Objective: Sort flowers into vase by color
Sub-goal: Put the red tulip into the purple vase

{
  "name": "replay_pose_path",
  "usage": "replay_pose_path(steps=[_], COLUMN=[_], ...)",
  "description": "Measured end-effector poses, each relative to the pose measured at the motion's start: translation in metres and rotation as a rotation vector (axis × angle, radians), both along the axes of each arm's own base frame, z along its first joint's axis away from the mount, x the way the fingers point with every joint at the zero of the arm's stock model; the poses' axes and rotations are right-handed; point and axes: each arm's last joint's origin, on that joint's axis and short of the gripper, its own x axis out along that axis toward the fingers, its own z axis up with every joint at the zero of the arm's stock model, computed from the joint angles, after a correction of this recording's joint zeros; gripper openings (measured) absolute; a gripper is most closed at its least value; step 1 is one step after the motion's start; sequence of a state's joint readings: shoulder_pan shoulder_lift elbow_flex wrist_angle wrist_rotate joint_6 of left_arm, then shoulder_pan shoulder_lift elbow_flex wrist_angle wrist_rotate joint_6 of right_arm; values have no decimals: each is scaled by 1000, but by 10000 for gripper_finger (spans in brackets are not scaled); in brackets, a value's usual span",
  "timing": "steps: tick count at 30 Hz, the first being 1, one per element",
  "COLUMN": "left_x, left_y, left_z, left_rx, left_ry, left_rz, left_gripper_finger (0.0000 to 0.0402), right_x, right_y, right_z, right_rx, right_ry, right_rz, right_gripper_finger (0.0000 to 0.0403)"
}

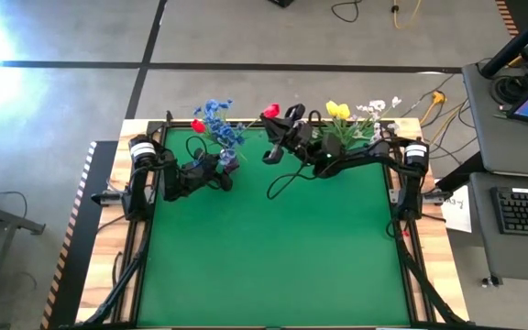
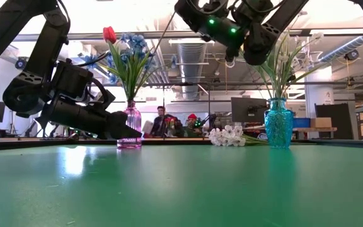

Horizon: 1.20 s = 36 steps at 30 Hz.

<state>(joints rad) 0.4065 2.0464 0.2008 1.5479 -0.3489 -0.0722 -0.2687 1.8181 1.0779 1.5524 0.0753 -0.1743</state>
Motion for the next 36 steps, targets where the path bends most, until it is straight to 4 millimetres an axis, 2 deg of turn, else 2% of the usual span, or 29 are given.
replay_pose_path(steps=[15,36], left_x=[0,0], left_y=[0,0], left_z=[0,0], left_rx=[0,-1], left_ry=[0,0], left_rz=[0,0], left_gripper_finger=[245,245], right_x=[14,14], right_y=[-4,-3], right_z=[5,10], right_rx=[-1,-13], right_ry=[107,88], right_rz=[-25,-12], right_gripper_finger=[9,9])
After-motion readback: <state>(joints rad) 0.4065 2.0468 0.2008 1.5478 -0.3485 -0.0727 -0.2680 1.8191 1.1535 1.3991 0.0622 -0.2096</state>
